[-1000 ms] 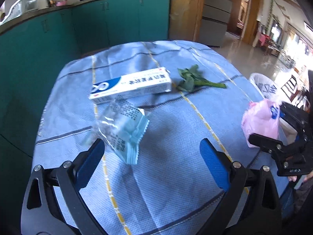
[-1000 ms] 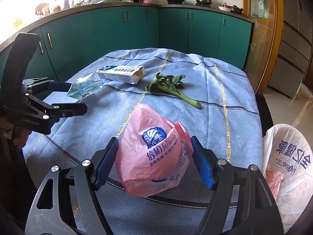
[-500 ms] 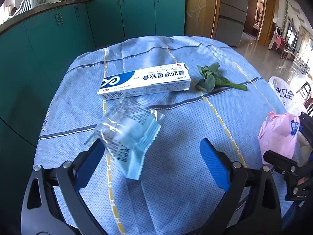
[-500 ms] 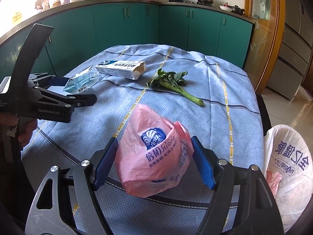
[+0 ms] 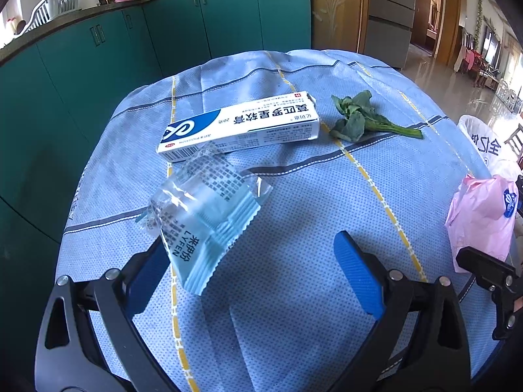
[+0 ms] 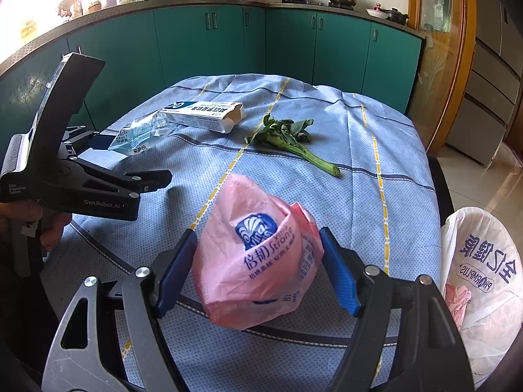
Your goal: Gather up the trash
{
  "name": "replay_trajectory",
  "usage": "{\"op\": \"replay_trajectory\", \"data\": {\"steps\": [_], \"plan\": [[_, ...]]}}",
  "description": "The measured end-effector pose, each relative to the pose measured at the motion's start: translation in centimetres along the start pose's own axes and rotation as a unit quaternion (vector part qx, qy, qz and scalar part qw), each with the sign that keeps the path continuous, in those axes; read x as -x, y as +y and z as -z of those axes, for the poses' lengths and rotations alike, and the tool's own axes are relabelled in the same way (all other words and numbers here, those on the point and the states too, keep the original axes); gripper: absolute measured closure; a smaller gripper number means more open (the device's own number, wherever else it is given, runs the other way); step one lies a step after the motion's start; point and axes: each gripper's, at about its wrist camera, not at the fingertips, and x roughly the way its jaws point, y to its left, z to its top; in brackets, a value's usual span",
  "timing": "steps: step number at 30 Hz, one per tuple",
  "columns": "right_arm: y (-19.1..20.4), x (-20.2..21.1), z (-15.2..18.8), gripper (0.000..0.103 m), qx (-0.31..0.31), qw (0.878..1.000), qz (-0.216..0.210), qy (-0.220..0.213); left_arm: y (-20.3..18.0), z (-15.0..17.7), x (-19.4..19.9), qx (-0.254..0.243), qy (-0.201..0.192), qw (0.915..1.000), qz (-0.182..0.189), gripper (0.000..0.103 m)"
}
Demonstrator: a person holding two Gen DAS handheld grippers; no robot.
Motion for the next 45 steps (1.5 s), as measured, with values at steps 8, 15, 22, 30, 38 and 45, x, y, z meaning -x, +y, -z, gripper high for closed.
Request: {"op": "replay_trajectory", "data": {"steps": [8, 15, 22, 30, 38, 45], "plan": [[0.0, 0.0, 0.0, 0.029, -0.002, 1.000, -0.001, 0.000, -0.2, 0.0, -0.3, 0.002, -0.003, 0.9999, -0.011, 0.006], [0.0, 0.0, 0.1, 0.029, 0.000, 1.000, 0.000, -0.001, 0.0, 0.0, -0.2, 0.010, -0.004, 0.9999, 0.011, 0.033], [0.0, 0.0, 0.1, 0.029, -0.003, 1.000, -0.001, -0.001, 0.2, 0.1, 0.2, 0.017, -0.001, 0.9994, 0.029, 0.051], [-0.5, 0.4, 0.0, 0.029, -0.015, 1.000, 0.004, -0.005, -0.2, 0.0, 1.2, 0.010, -0.010, 0.9991, 0.041, 0.062], [-2.1, 0.8, -0.1, 0.029, -0.023, 0.999, 0.026, -0.001, -1.4, 0.0, 2.2, -0.016, -0.014, 0.9970, 0.074, 0.062], [-2.7, 0.6, 0.1, 0.029, -0.030, 0.999, 0.031, 0.005, -1.8, 0.2, 2.2, -0.021, -0.012, 0.9974, 0.068, 0.049]]}}
